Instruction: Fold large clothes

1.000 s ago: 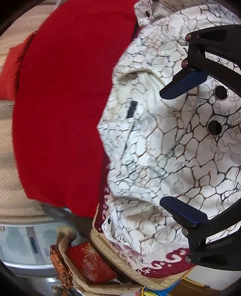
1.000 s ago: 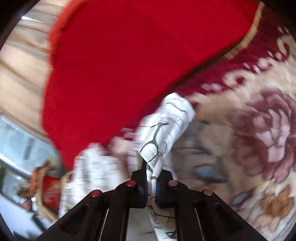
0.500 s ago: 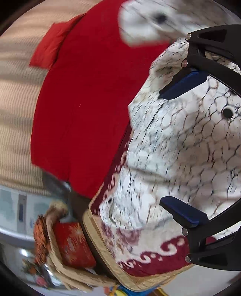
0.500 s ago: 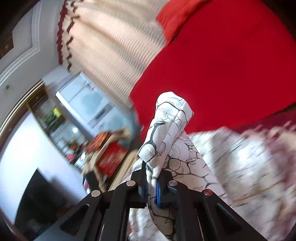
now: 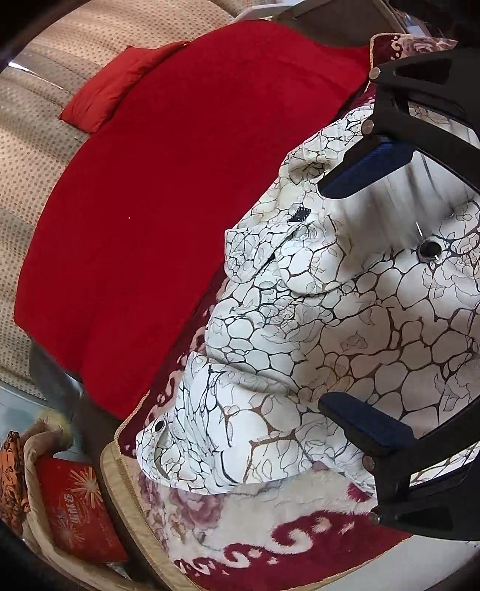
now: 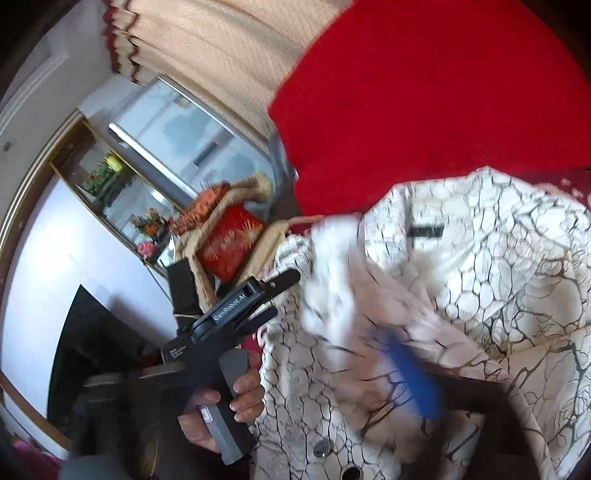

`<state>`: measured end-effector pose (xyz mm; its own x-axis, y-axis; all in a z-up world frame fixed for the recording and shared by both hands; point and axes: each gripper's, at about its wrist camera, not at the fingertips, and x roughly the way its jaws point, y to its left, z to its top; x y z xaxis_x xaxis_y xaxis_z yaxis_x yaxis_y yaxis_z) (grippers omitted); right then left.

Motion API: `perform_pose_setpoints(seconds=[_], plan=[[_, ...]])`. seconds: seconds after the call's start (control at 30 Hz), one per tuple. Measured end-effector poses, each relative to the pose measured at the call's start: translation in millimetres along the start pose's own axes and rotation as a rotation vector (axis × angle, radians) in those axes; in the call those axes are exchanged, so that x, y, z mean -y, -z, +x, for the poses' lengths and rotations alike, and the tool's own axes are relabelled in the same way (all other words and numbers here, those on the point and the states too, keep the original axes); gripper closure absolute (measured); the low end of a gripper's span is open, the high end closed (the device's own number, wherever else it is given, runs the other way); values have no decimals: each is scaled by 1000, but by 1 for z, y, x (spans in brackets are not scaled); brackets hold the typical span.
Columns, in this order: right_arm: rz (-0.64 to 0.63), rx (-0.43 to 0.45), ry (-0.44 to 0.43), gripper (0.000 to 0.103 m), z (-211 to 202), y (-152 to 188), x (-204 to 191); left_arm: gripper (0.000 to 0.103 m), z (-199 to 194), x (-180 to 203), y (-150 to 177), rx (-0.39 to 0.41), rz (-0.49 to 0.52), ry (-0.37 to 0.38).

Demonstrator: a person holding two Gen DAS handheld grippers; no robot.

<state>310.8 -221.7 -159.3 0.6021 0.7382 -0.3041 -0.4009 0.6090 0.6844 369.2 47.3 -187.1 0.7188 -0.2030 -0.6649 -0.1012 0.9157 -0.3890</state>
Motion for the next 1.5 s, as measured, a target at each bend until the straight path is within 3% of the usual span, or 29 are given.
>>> perform_pose_setpoints(seconds=[0.13, 0.27, 0.33, 0.37, 0.4, 0.43, 0.47, 0.6, 0.63, 0.7, 0.73, 0.77, 0.8, 0.87, 0.97, 1.03, 1.13, 1.23, 1.37, 1.43, 1.47, 1.5], plan=[[-40, 48, -20, 0, -35, -6, -5, 0, 9, -2, 1, -88, 16, 32], [-72, 123, 157, 2, -75, -12, 3, 0, 23, 6, 10, -204, 75, 45], [-55, 142, 242, 8, -94, -15, 16, 2, 27, 14, 17, -234, 116, 54], [-31, 143, 273, 15, -104, -18, 25, 12, 30, 18, 21, -255, 141, 65], [-5, 148, 298, 22, -112, -18, 33, 32, 34, 23, 25, -286, 167, 81], [16, 152, 312, 24, -118, -18, 40, 45, 40, 29, 32, -330, 196, 98], [45, 149, 328, 26, -126, -16, 51, 67, 47, 35, 38, -374, 219, 109], [107, 113, 386, 26, -131, -10, 74, 70, 61, 48, 55, -413, 310, 61], [117, 104, 394, 26, -130, -9, 78, 69, 61, 49, 55, -403, 311, 58], [139, 93, 404, 26, -127, -8, 86, 49, 62, 47, 53, -391, 294, 62], [159, 83, 396, 26, -125, -8, 90, 49, 62, 47, 53, -387, 288, 68], [177, 76, 390, 26, -122, -6, 94, 50, 62, 46, 53, -379, 287, 69], [195, 74, 385, 26, -121, -5, 97, 69, 60, 46, 53, -365, 290, 68], [233, 60, 366, 26, -114, -3, 103, 93, 51, 44, 50, -328, 307, 81], [240, 43, 347, 26, -105, 0, 103, 96, 33, 46, 43, -246, 303, 147], [234, 37, 338, 26, -101, 0, 100, 96, 8, 49, 35, -129, 330, 189], [223, 16, 330, 26, -91, 2, 94, 96, -16, 50, 24, 2, 359, 205], [230, -18, 327, 26, -78, 5, 93, 96, -37, 38, 11, 79, 318, 223], [227, 7, 288, 26, -74, 5, 87, 97, -69, 14, -8, 237, 258, 220], [208, 48, 250, 26, -77, 5, 80, 95, -78, 13, -12, 325, 319, 163], [188, 69, 220, 26, -77, 4, 74, 89, -74, 15, -11, 311, 362, 129], [176, 72, 207, 26, -75, 4, 71, 77, -65, 15, -11, 281, 391, 83]])
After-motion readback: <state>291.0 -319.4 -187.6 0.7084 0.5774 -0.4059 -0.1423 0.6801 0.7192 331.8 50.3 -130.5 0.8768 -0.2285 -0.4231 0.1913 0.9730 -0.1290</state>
